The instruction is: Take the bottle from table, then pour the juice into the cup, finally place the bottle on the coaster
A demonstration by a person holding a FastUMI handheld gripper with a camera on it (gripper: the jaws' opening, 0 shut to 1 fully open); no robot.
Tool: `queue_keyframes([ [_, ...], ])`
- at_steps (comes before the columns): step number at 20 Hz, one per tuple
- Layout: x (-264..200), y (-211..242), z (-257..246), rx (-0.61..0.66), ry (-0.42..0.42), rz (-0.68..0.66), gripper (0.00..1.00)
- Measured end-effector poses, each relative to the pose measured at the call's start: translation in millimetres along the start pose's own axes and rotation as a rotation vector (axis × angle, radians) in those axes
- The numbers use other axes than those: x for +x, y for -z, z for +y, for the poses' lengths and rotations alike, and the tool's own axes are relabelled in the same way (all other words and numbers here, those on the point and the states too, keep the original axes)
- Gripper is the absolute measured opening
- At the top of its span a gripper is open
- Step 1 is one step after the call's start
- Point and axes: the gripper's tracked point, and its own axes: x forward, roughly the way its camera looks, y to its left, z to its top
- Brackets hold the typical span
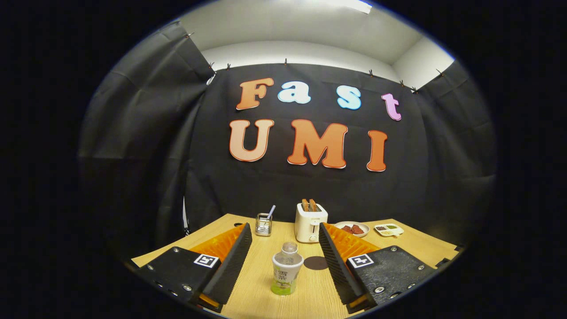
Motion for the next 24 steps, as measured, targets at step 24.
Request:
queue_keyframes([
  [24,80.4,194.2,1.1,0.055,-0.013,0.289,0.85],
])
